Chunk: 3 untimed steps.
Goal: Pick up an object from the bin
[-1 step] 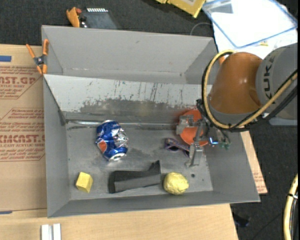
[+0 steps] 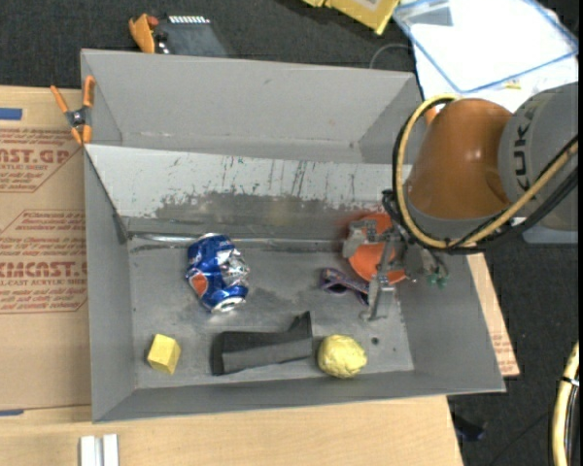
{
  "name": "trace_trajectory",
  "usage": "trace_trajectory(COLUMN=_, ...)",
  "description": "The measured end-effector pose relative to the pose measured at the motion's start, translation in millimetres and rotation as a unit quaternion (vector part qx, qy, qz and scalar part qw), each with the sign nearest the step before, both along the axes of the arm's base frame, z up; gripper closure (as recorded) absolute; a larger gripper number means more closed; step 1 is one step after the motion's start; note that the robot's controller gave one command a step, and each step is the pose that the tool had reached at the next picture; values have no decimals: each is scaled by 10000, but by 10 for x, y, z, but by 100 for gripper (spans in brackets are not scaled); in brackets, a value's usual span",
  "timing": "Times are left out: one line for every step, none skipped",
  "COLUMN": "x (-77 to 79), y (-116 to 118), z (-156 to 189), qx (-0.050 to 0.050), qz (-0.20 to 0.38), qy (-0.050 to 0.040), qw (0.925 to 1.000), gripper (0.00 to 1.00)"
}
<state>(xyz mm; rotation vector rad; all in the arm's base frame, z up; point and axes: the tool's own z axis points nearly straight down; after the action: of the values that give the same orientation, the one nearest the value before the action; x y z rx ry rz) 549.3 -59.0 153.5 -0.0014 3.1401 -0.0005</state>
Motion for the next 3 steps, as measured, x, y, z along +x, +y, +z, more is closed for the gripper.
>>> trace_trajectory(x=8, y=-3, z=-557, qx=9, qz=-1634, qy=-33, qw=9866, gripper=0)
trace_trajectory(x=123, y=-119, z=-813, qx=3, qz=-1870, qy=-11, qw=9824, gripper=0)
trace_trajectory(x=219, y=-113, z=-828, qx=17, qz=-3044, qy=-4, qw=9525, gripper=0)
